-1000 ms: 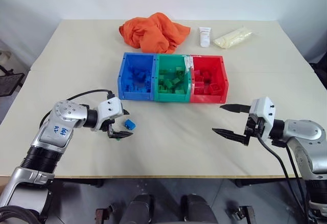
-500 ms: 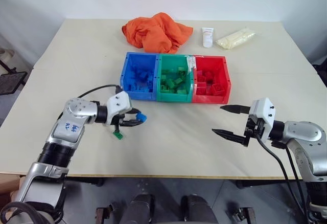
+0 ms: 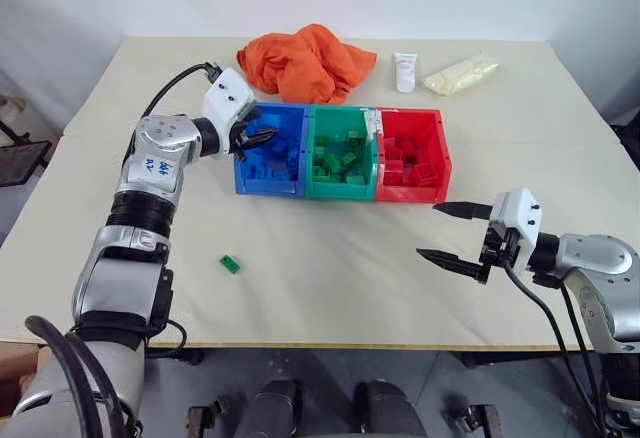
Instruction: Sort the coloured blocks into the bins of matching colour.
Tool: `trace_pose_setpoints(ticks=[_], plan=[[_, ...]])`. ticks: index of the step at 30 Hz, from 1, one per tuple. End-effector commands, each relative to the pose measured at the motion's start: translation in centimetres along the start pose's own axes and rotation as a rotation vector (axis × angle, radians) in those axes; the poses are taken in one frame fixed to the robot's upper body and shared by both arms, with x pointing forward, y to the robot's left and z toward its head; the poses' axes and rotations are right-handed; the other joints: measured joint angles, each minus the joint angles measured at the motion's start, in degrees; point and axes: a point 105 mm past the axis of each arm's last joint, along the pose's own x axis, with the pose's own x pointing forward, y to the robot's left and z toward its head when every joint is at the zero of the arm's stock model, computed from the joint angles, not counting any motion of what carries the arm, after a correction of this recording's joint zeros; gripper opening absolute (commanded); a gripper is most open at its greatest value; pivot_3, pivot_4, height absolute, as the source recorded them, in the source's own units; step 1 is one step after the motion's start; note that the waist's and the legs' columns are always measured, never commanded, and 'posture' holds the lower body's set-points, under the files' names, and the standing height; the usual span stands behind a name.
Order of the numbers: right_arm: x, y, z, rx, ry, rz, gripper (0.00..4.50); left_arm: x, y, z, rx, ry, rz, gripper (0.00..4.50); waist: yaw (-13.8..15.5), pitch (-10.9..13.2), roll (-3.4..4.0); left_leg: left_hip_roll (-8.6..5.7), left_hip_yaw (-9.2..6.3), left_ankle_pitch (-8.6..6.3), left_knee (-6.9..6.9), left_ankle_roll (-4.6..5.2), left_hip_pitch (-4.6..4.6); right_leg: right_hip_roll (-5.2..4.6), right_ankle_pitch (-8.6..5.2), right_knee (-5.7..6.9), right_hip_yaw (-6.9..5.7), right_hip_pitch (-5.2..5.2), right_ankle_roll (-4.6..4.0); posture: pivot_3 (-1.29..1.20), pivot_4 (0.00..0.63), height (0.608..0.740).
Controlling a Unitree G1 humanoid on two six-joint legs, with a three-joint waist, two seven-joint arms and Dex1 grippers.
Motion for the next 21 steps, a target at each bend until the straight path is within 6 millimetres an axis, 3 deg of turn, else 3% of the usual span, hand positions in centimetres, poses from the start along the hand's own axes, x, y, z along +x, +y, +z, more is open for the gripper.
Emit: trace_pose_setpoints(ticks=[1,5,13,17,19,21], plan=[[-0.8,-0.4,1.2,-0.050,-0.023,-0.032,4.50,0.2,0.2,1.6,0.051,-0.055,0.001,3.24,0.1,0.0,-0.02,0.00,0.00,0.00,0.00,0.00,0.00,-0.02,0.00,0.01,-0.02,0.00,0.00,0.00,0.150,0.740],[-0.9,-0.4,1.2,-0.050,-0.021,-0.033,4.50,0.0,-0.1,2.5,0.075,-0.104,-0.039,4.47,0.4,0.0,-0.02,-0.01,0.00,0.00,0.06,0.00,-0.03,-0.06,0.00,-0.02,-0.03,0.01,0.00,0.00,0.150,0.740],[-0.4,-0.5,1.4,-0.055,-0.028,-0.005,4.50,-3.3,-1.0,2.9,0.115,-0.171,-0.183,4.47,-0.1,0.0,-0.01,0.03,0.00,0.00,0.04,-0.01,-0.01,-0.14,0.00,-0.02,-0.01,0.01,0.00,0.00,0.150,0.740],[-0.2,-0.4,1.4,-0.055,-0.027,0.028,4.50,-7.6,-1.7,2.0,0.114,-0.190,-0.245,4.47,-0.9,0.0,0.00,0.07,-0.01,-0.01,0.00,-0.02,0.01,-0.18,0.00,-0.03,0.10,0.01,-0.01,0.00,0.150,0.740],[-0.1,-0.5,1.5,-0.057,-0.027,0.035,4.50,-8.8,-2.3,1.5,0.104,-0.177,-0.262,4.47,-0.9,0.0,0.00,0.13,-0.02,-0.02,-0.01,-0.04,0.02,-0.17,0.00,-0.07,0.22,0.00,-0.01,0.00,0.150,0.740],[0.0,-0.7,1.5,-0.059,-0.026,0.050,4.50,-11.1,-3.6,-0.1,0.076,-0.138,-0.313,4.47,-0.8,0.0,0.01,0.12,-0.09,-0.02,0.04,-0.04,0.01,-0.18,0.00,-0.06,0.48,0.02,-0.01,0.00,0.150,0.740]])
